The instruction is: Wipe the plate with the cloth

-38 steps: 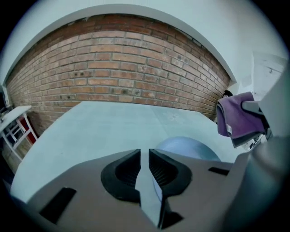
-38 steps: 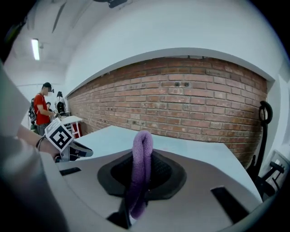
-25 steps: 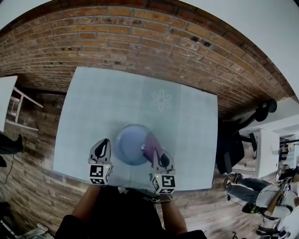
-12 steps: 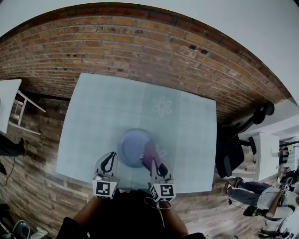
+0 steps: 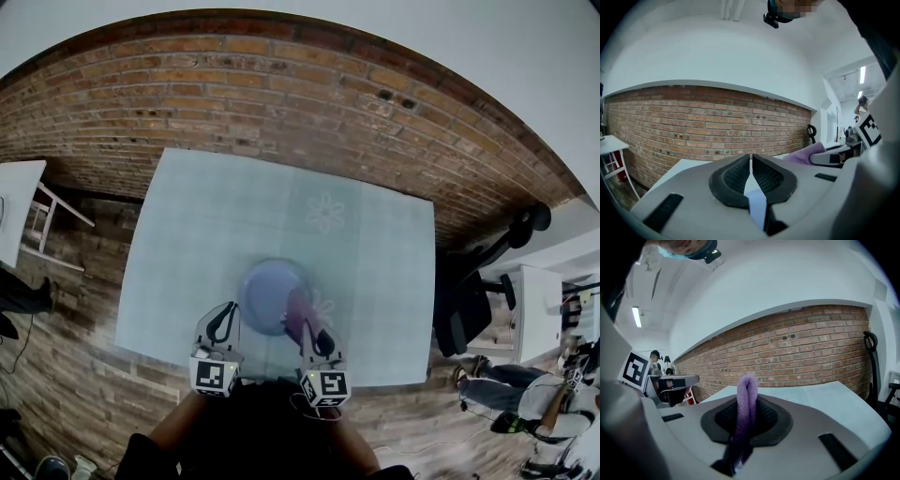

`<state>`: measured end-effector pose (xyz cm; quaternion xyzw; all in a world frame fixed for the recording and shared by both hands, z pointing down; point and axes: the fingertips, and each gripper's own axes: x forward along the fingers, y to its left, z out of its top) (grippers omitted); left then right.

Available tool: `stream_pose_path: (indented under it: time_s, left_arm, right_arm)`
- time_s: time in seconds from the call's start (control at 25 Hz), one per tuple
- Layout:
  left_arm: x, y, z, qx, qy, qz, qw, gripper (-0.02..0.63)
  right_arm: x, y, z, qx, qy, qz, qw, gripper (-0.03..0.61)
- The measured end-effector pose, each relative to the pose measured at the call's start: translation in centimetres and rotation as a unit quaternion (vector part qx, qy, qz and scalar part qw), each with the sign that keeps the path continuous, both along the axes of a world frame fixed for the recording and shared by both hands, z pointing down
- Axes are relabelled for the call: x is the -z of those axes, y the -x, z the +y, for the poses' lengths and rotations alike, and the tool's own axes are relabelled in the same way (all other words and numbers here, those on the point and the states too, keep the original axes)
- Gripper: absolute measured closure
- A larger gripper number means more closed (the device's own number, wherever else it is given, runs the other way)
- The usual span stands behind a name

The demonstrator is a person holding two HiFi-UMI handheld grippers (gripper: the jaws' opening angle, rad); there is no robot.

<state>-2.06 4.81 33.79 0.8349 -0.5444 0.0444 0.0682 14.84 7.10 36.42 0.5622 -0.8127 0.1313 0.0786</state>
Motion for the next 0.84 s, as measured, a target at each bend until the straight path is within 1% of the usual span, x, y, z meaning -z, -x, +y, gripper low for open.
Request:
stream_pose_path:
  time_s: [0.08,0.24,0.4,0.84]
  left_arm:
    - [0.5,-0.2,0.0,0.002,-0.004,0.007,1.0,0.569]
    - [0.2,-0.6,0.3,-0.007,-0.004,0.001,1.0,0.569]
    - [0.5,-0.8,0.2,-0.01,-0.006,0.009,0.9999,0.57]
    - [0.1,-1.2,0.2,-0.015,-0.003,0.002,0.9999,0.569]
  right_arm:
    - [0.1,0.0,-0.1,0.003,-0.002,0.001,1.0,0.517]
    - [0.2,-0.2,-0.1,0.001,-0.005,0.0,1.0,0.517]
    - [0.0,-0.2,-0.1,0.001,-0.002,0.001,1.0,0.517]
    - [-0.1,-0.1,-0.2,0.009,-0.001,0.001,1.0,0.518]
